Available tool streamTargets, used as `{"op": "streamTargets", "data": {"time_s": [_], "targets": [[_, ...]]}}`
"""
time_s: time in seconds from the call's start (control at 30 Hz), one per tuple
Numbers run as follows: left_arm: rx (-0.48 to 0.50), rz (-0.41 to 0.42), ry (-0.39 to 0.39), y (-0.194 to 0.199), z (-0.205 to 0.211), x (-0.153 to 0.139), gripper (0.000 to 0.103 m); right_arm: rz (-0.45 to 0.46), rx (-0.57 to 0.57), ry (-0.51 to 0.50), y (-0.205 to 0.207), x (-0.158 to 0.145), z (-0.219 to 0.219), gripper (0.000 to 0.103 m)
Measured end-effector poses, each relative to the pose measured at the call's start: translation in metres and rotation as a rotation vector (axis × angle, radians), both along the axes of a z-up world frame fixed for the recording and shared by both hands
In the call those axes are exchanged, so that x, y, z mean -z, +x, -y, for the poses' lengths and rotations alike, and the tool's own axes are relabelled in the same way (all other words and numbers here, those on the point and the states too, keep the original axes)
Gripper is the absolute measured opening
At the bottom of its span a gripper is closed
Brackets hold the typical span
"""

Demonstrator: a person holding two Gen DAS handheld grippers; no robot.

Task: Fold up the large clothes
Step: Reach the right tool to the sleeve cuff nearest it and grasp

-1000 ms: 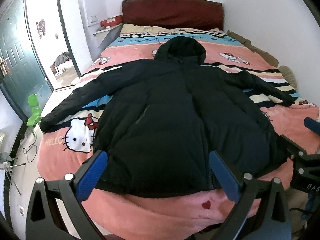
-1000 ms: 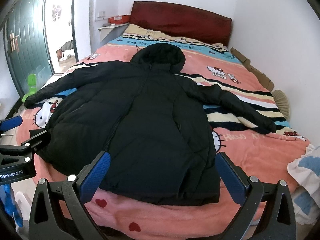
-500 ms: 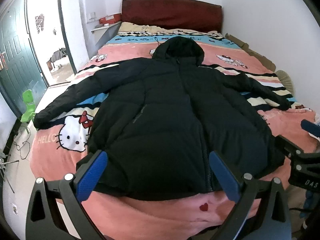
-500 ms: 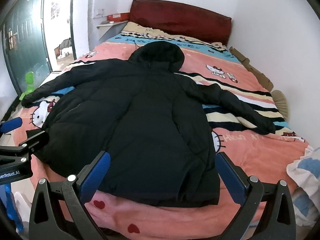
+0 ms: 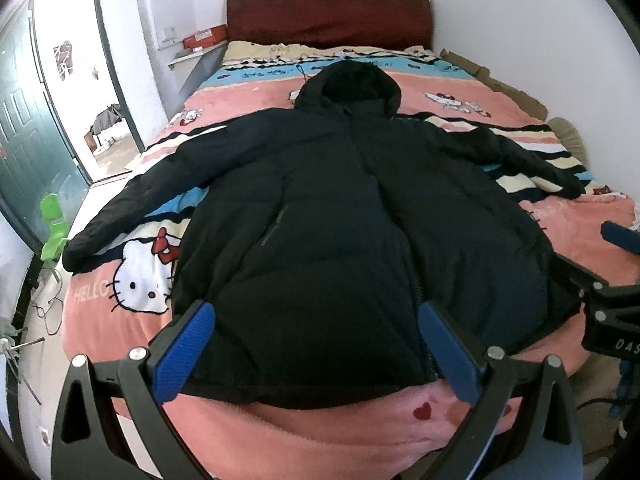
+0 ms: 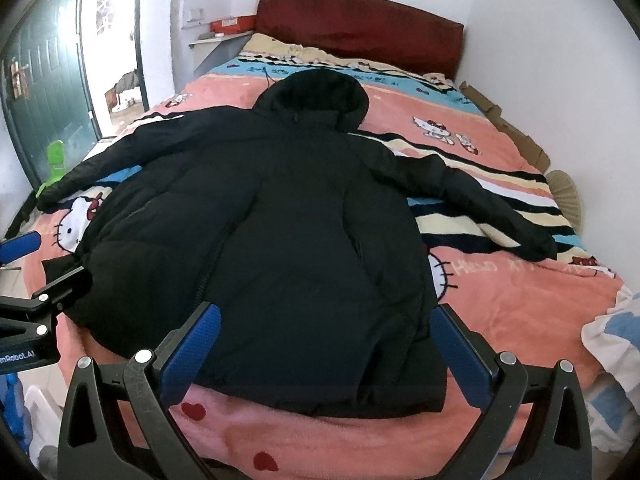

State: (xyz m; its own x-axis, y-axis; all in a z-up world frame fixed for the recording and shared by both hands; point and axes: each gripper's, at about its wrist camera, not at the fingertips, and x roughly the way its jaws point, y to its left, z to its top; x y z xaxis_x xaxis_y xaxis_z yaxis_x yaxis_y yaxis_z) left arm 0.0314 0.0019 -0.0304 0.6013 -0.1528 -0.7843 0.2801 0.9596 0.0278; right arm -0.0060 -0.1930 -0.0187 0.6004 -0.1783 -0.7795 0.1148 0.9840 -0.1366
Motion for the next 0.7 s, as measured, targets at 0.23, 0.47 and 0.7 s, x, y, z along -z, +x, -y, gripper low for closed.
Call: {"op": "streamTargets", "data": {"time_s": [0.23,0.47,0.7], "targets": [[-0.037,-0.064,-0.034,0.023,-0.01,0.016,0.103,-0.013,0.025,0.017,0.012,0.007,0.02,0.102],[-0.072,-0.124,-0.044,0.049,-0.025,0.035,0.103,0.007,0.104,0.057,0.027,0.014,0.066,0.102],[-0.152,-0.132,-0.044,0.081,-0.033,0.04,0.102,0.058,0.227,0.076,0.053,0.015,0.142,0.102]]}}
